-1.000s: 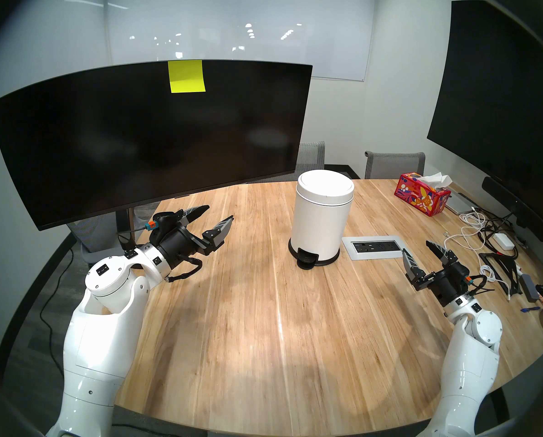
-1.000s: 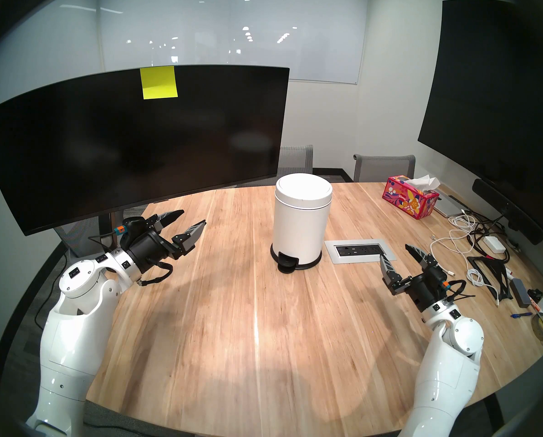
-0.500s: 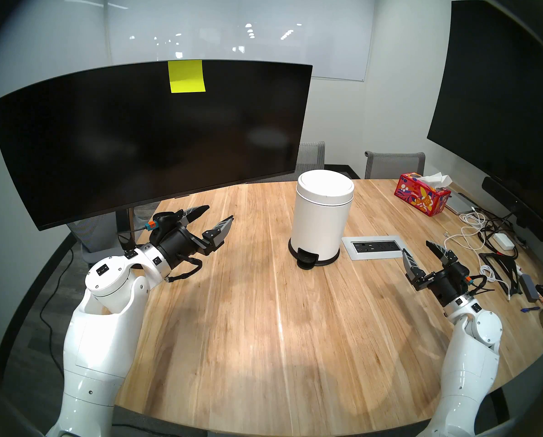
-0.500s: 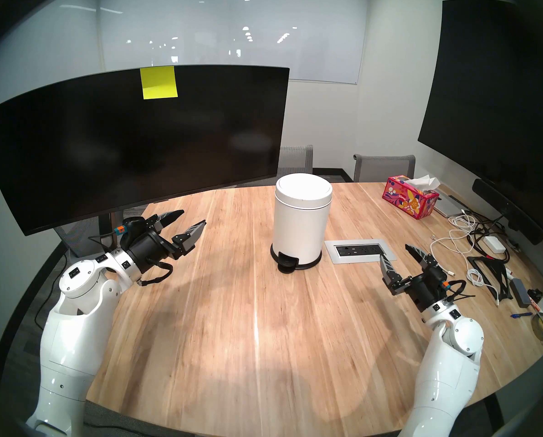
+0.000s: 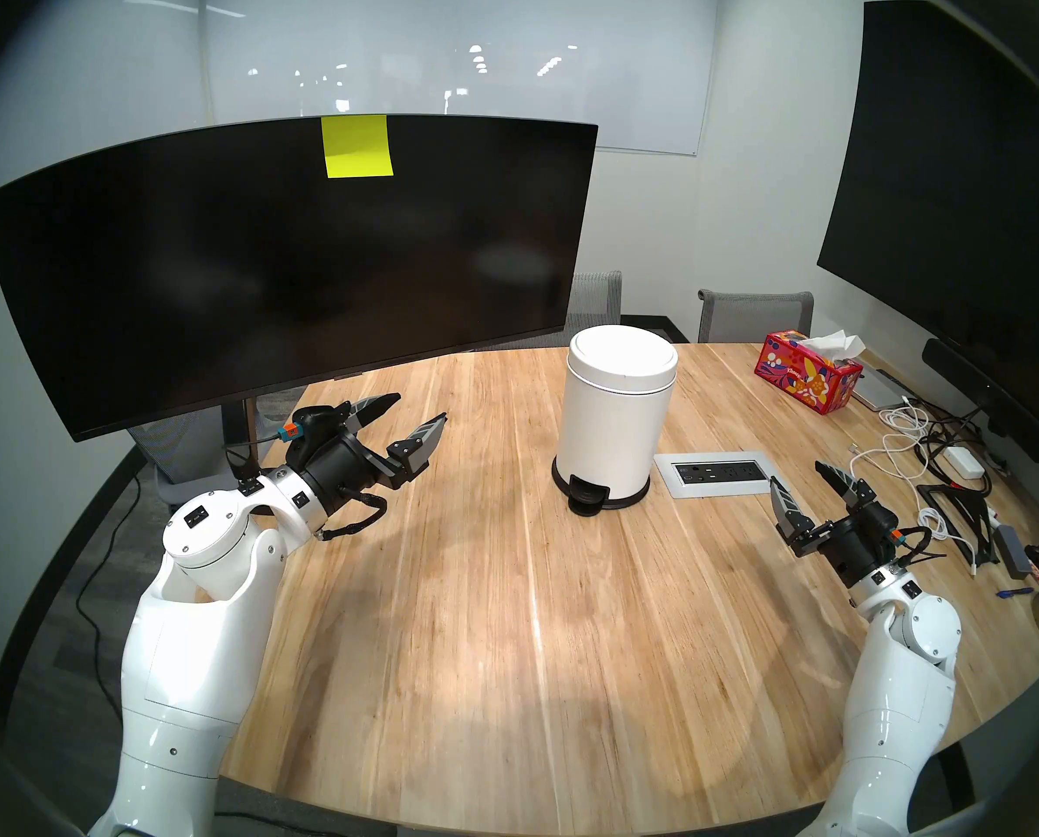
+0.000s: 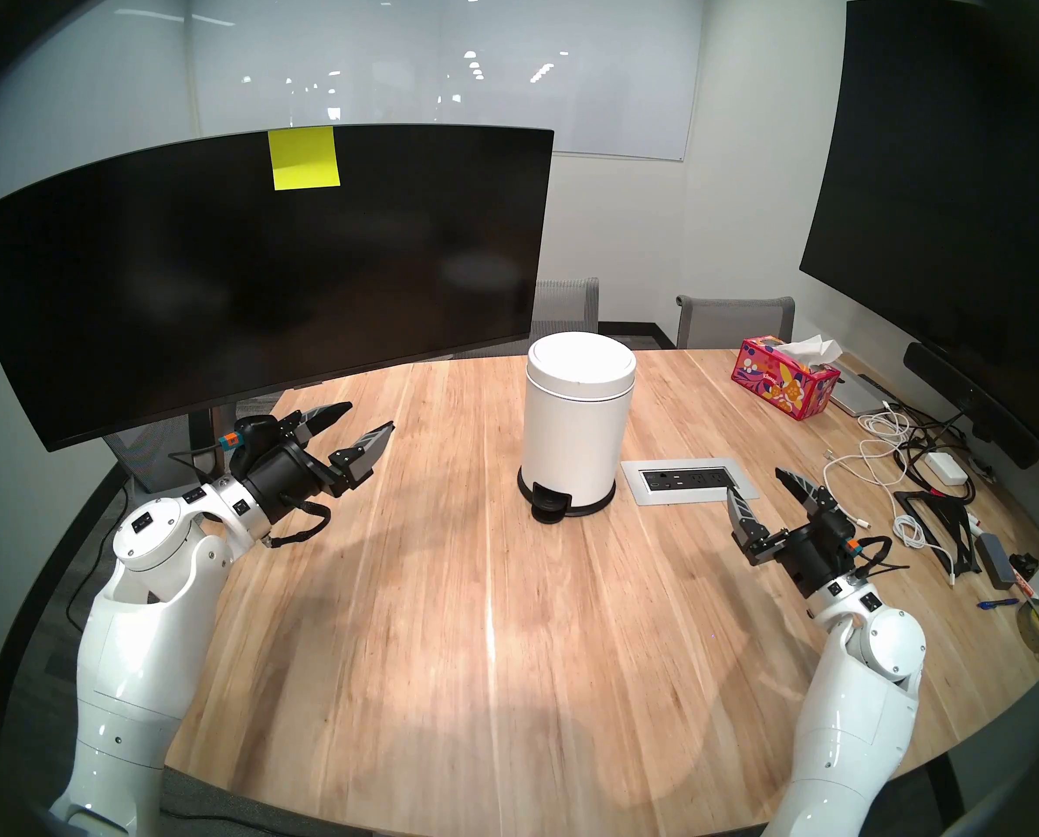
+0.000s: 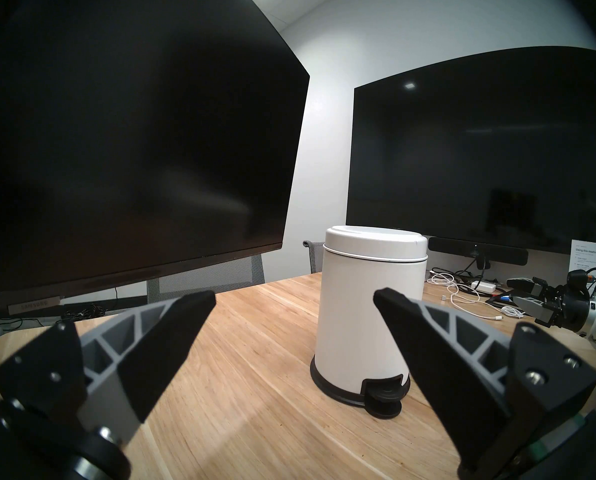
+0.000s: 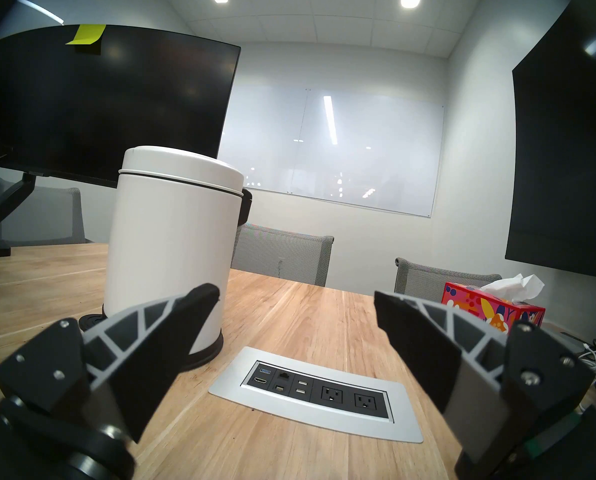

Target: Peel the sticky note off the monitor, open the trash can lid and drop the sticker into the trash can

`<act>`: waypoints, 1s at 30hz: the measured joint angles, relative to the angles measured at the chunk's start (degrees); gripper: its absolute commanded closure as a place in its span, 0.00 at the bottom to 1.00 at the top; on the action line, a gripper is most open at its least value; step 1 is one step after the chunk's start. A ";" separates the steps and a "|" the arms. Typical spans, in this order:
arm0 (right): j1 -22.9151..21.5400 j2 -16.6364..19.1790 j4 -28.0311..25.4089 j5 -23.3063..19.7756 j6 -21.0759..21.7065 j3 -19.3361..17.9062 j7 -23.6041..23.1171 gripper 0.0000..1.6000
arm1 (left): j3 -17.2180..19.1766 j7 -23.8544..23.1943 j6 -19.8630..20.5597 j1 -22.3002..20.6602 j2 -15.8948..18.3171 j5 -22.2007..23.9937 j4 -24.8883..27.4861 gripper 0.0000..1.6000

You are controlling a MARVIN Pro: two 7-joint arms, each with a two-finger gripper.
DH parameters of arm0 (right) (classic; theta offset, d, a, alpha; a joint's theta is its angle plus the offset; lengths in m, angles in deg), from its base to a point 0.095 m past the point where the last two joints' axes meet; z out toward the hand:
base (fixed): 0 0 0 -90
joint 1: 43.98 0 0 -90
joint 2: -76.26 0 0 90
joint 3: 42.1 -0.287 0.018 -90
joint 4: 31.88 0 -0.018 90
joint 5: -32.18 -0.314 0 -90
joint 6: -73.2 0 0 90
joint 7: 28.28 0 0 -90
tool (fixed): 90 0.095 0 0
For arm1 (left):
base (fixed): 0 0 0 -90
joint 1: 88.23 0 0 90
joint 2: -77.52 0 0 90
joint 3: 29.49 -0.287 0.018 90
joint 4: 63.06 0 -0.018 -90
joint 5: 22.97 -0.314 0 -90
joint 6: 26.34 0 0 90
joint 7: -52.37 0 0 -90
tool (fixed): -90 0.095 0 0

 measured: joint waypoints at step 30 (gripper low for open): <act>0.00 -0.02 0.00 0.01 0.00 -0.01 0.00 0.00 | 0.03 -0.04 0.01 0.00 -0.05 -0.05 0.00 0.00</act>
